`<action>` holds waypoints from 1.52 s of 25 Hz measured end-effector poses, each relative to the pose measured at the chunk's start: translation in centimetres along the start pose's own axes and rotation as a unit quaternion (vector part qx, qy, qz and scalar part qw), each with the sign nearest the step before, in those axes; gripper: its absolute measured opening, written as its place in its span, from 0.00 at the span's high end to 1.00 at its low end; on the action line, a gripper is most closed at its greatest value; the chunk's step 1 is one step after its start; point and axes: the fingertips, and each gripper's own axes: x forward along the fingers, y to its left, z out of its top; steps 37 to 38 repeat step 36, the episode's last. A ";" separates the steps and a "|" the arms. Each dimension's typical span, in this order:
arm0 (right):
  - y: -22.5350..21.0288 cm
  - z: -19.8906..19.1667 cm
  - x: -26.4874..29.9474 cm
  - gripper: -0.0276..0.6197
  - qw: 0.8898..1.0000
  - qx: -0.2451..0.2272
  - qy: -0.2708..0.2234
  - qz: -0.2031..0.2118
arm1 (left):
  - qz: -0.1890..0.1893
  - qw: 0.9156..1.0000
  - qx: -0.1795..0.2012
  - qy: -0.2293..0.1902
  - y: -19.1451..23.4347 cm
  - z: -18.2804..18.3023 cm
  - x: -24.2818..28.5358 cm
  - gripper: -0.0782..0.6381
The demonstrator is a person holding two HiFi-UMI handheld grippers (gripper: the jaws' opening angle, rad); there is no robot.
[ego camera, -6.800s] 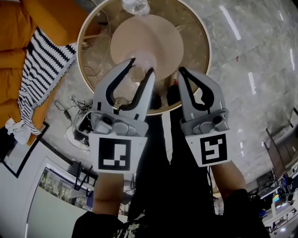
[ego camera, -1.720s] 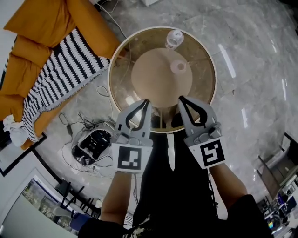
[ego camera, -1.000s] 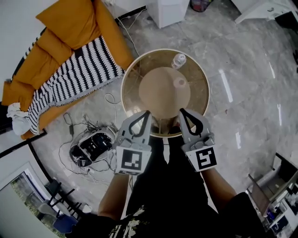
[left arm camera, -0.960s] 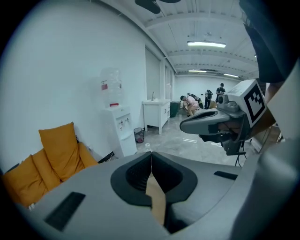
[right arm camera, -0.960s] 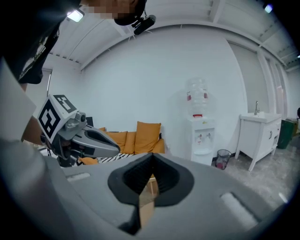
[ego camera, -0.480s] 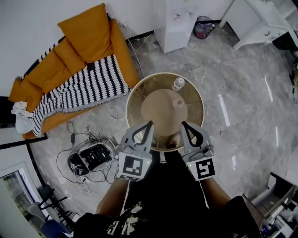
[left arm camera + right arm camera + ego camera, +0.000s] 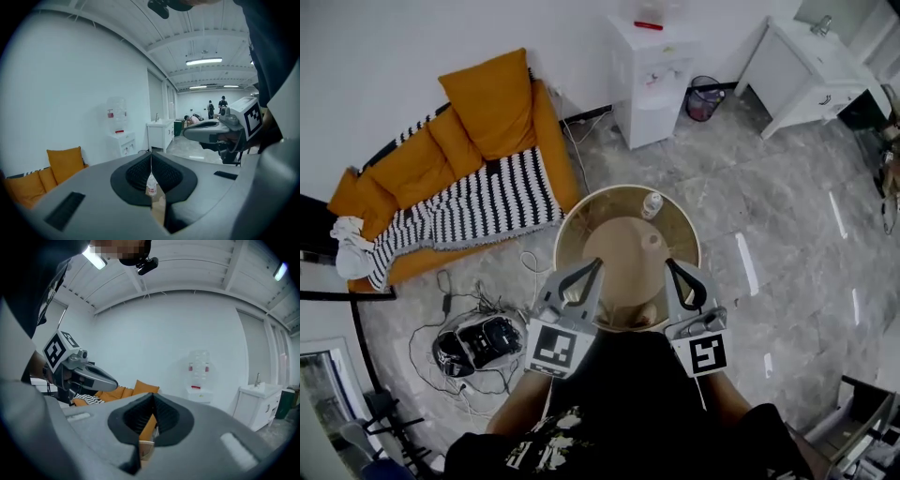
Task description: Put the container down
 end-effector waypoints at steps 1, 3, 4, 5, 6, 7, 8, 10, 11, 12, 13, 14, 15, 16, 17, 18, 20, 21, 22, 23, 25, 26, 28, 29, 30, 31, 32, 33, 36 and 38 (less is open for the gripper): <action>0.0 0.7 -0.4 0.96 1.000 0.000 -0.003 -0.001 | -0.002 1.000 -0.005 -0.004 -0.2 0.5 -0.5 0.87; -0.4 2.2 -1.0 0.96 1.000 -0.003 -0.011 -0.003 | 0.000 1.000 -0.022 -0.016 -0.1 1.9 -1.3 0.87; -0.6 2.9 -1.2 0.97 1.000 -0.003 -0.017 -0.004 | 0.005 0.999 -0.036 -0.023 0.0 2.6 -1.6 0.87; -0.9 3.6 -1.4 0.96 1.000 -0.001 -0.024 -0.006 | 0.010 0.998 -0.051 -0.031 0.1 3.4 -2.0 0.87; -1.1 4.2 -1.6 0.96 0.999 0.001 -0.031 -0.008 | 0.016 0.997 -0.063 -0.039 0.2 4.2 -2.3 0.87; -1.3 4.9 -1.7 0.96 0.999 0.004 -0.039 -0.008 | 0.021 0.996 -0.072 -0.046 0.4 4.9 -2.6 0.87; -1.3 5.6 -1.8 0.97 0.999 0.005 -0.045 -0.006 | 0.024 0.995 -0.076 -0.054 0.5 5.5 -2.9 0.87; -1.1 6.5 -1.9 0.97 0.999 0.001 -0.053 0.004 | 0.024 0.995 -0.064 -0.066 0.5 6.3 -3.4 0.87; -1.0 6.7 -2.0 0.97 0.999 -0.004 -0.054 0.008 | 0.026 0.995 -0.066 -0.068 0.3 6.6 -3.6 0.87; -0.9 6.9 -2.0 0.97 0.998 -0.009 -0.054 0.011 | 0.029 0.995 -0.072 -0.068 0.1 6.9 -3.7 0.87; -0.8 7.0 -2.1 0.97 0.998 -0.012 -0.053 0.012 | 0.032 0.994 -0.076 -0.068 0.0 7.0 -3.7 0.87; -0.6 7.0 -2.2 0.97 0.999 -0.014 -0.051 0.012 | 0.033 0.994 -0.078 -0.067 -0.1 7.0 -3.8 0.87; -0.5 7.0 -2.2 0.97 0.999 -0.013 -0.050 0.012 | 0.032 0.994 -0.077 -0.066 -0.2 7.0 -3.8 0.87; -0.4 6.9 -2.3 0.97 0.999 -0.012 -0.048 0.012 | 0.031 0.995 -0.074 -0.064 -0.3 6.8 -3.9 0.87; -0.3 6.8 -2.4 0.97 0.999 -0.012 -0.047 0.012 | 0.030 0.995 -0.072 -0.061 -0.5 6.6 -3.9 0.87; -0.2 6.7 -2.6 0.97 0.999 -0.014 -0.045 0.013 | 0.029 0.995 -0.071 -0.060 -0.6 6.4 -4.0 0.87; -0.1 6.5 -2.7 0.97 0.999 -0.020 -0.041 0.015 | 0.028 0.996 -0.067 -0.059 -0.6 6.2 -4.2 0.87; 0.0 6.6 -2.7 0.97 0.999 -0.021 -0.040 0.016 | 0.027 0.996 -0.060 -0.059 -0.5 6.2 -4.3 0.87; 0.0 6.6 -2.7 0.97 0.999 -0.022 -0.041 0.016 | 0.027 0.996 -0.054 -0.059 -0.5 6.1 -4.4 0.87; 0.1 6.7 -2.8 0.97 0.999 -0.022 -0.042 0.017 | 0.029 0.996 -0.057 -0.059 -0.6 6.2 -4.5 0.87; 0.2 6.8 -2.9 0.97 0.999 -0.021 -0.045 0.018 | 0.030 0.996 -0.058 -0.060 -0.6 6.3 -4.7 0.87; 0.3 6.8 -3.0 0.97 0.999 -0.021 -0.045 0.019 | 0.028 0.996 -0.056 -0.064 -0.6 6.3 -4.7 0.87; 0.2 6.8 -3.1 0.97 0.999 -0.021 -0.042 0.019 | 0.020 0.996 -0.057 -0.073 -0.5 6.3 -4.8 0.87; 0.2 6.8 -3.2 0.97 0.999 -0.022 -0.042 0.018 | 0.019 0.995 -0.058 -0.075 -0.6 6.4 -4.8 0.87; 0.2 6.8 -3.3 0.97 0.999 -0.023 -0.042 0.017 | 0.020 0.995 -0.065 -0.074 -0.6 6.6 -4.7 0.87; 0.2 6.7 -3.3 0.97 0.999 -0.023 -0.043 0.016 | 0.023 0.994 -0.076 -0.070 -0.7 6.8 -4.7 0.87; 0.1 6.5 -3.3 0.97 0.999 -0.022 -0.043 0.015 | 0.026 0.994 -0.082 -0.067 -0.9 6.9 -4.6 0.87; 0.1 6.3 -3.3 0.97 0.999 -0.021 -0.042 0.014 | 0.027 0.994 -0.084 -0.065 -1.0 7.0 -4.5 0.87; 0.1 5.6 -3.2 0.97 0.999 -0.017 -0.031 0.013 | 0.026 0.994 -0.085 -0.064 -1.1 6.9 -4.4 0.87; 0.1 5.6 -3.2 0.97 0.999 -0.017 -0.031 0.013 | 0.026 0.994 -0.085 -0.064 -1.1 6.9 -4.4 0.87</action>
